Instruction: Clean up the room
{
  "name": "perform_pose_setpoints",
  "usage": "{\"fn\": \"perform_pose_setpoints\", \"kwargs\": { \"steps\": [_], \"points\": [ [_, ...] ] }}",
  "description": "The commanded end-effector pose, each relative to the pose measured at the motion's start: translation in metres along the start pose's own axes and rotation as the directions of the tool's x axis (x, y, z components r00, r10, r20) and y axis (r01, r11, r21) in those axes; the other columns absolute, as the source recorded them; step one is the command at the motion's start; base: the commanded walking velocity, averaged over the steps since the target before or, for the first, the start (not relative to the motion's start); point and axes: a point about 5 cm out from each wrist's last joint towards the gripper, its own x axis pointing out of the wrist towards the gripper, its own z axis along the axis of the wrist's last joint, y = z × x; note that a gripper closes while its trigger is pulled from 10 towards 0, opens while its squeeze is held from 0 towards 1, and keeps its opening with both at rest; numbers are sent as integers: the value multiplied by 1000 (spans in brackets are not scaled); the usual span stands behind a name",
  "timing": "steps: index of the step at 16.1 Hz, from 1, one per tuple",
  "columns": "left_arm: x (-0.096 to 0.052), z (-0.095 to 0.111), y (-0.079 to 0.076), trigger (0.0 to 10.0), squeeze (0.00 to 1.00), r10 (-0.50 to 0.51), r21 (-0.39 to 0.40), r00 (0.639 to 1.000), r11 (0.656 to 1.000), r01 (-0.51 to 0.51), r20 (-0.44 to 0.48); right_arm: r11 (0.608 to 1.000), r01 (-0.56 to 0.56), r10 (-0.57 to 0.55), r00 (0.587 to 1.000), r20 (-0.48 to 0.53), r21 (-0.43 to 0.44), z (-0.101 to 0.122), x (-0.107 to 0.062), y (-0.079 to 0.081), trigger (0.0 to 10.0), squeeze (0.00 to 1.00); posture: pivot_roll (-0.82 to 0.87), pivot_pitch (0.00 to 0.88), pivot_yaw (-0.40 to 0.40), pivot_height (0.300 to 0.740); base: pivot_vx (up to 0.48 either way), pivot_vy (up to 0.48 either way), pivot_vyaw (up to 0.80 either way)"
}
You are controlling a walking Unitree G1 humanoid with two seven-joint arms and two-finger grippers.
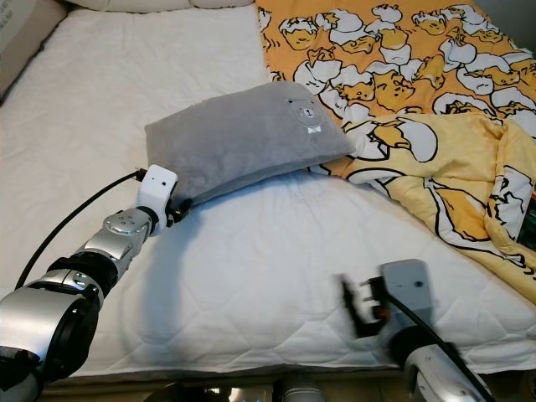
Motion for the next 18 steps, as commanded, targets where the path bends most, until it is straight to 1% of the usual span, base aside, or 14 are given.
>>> {"fn": "perform_pose_setpoints", "kwargs": {
  "steps": [1,2,3,4,6,7,8,11,13,15,16,17,18],
  "points": [
    [-1,-5,1,0,0,-7,-4,1000,1000,7,-24,974,-222,220,975,40,41,11,-9,14,10000,0,-372,170,12,740,0,0,0],
    [-1,-5,1,0,0,-9,-2,1000,1000,9,-23,940,-339,338,940,37,45,13,-15,20,10000,0,-369,170,13,740,0,0,0],
    [-1,-5,1,0,0,-10,-1,1000,1000,10,-23,929,-368,367,930,33,46,13,-17,20,10000,0,-369,170,13,740,0,0,0],
    [-1,-5,3,0,0,-10,-1,1000,1000,10,-22,894,-446,447,894,-19,50,9,-26,19,10000,0,-368,171,14,740,0,0,0],
    [-1,-4,3,0,0,-17,-1,1000,1000,17,-21,854,-516,520,852,-69,71,5,-35,18,10000,0,-367,170,14,740,0,0,0],
    [-1,-4,3,0,0,-21,-2,1000,1000,21,-22,839,-536,543,836,-73,94,6,-37,17,10000,0,-367,170,15,740,0,0,0],
    [-1,-5,3,0,0,-26,-5,999,1000,25,-22,832,-545,552,830,-73,102,8,-38,16,10000,0,-368,170,16,740,0,0,0],
    [-1,-5,0,0,0,-43,-3,999,999,43,-23,847,-525,530,845,-69,80,9,-33,11,10000,0,-367,165,20,740,0,0,0],
    [-1,-4,-4,0,0,-79,4,997,997,79,-23,852,-519,523,849,-73,70,9,-32,10,10000,0,-367,157,24,740,0,0,0],
    [0,-4,-9,0,0,-130,2,991,992,130,-22,881,-471,472,877,-87,33,8,-26,3,10000,0,-362,142,32,740,0,0,0],
    [0,-3,-11,0,0,-159,19,987,987,160,-21,910,-415,412,905,-108,-9,6,-21,-4,10000,0,-359,133,33,740,0,0,0],
    [0,-2,-15,0,0,-191,35,981,981,192,-20,930,-368,364,924,-119,-15,3,-17,-11,10000,0,-353,125,36,740,0,0,0],
    [0,-1,-19,0,0,-235,50,972,971,235,-16,936,-351,347,931,-113,-19,4,-13,-14,10000,0,-344,113,39,740,0,0,0]
  ]
}}
